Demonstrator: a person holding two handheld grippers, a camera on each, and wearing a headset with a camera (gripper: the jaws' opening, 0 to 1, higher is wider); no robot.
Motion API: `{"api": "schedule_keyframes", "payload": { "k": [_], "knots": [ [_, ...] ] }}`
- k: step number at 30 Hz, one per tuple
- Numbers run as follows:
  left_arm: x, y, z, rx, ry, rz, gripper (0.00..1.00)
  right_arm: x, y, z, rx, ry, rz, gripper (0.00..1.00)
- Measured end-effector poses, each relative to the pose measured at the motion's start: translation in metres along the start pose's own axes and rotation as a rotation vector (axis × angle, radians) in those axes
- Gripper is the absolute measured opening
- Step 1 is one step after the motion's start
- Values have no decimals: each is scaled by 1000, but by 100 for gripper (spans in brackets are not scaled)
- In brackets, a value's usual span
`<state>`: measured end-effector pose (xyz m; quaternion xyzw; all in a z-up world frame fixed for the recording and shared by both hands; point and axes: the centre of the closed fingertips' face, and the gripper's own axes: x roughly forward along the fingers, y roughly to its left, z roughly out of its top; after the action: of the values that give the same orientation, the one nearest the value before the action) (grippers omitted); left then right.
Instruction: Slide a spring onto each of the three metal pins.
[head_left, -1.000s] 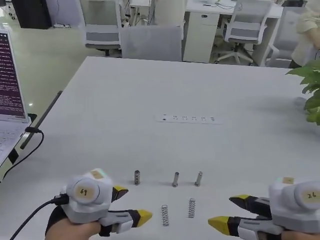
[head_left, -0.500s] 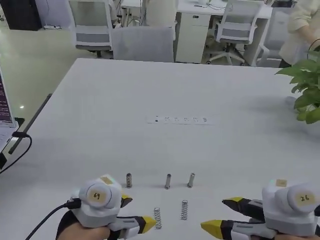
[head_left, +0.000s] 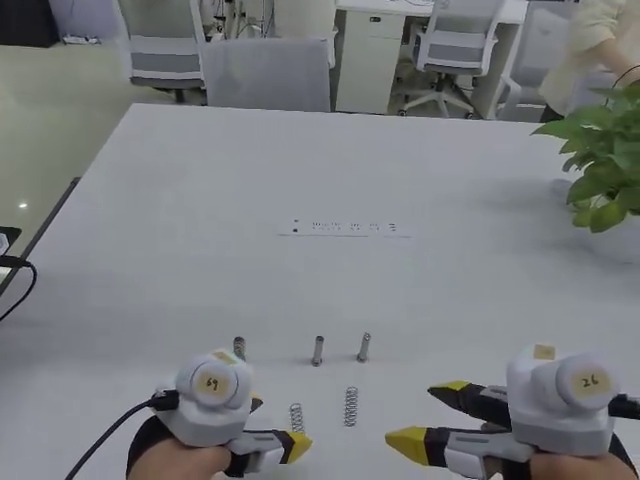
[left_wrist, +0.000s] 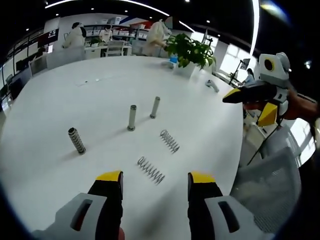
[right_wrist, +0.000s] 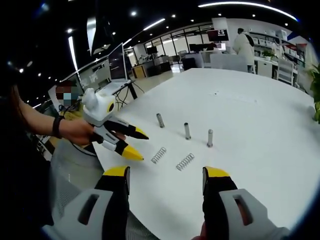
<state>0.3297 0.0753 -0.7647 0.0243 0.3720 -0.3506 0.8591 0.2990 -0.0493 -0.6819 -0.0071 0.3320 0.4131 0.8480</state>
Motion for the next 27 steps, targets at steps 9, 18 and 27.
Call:
{"api": "schedule_keyframes", "payload": {
  "k": [9, 18, 27],
  "knots": [
    [19, -3, -9, -37, 34, 17, 42, -5, -1, -5, 11, 2, -4, 57],
    [33, -5, -16, -38, 60, 34, 38, -10, -3, -10, 34, -2, -12, 57],
    [40, -1, -15, -29, 69, 61, 31, -9, -3, -11, 39, 2, -13, 57]
  ]
}}
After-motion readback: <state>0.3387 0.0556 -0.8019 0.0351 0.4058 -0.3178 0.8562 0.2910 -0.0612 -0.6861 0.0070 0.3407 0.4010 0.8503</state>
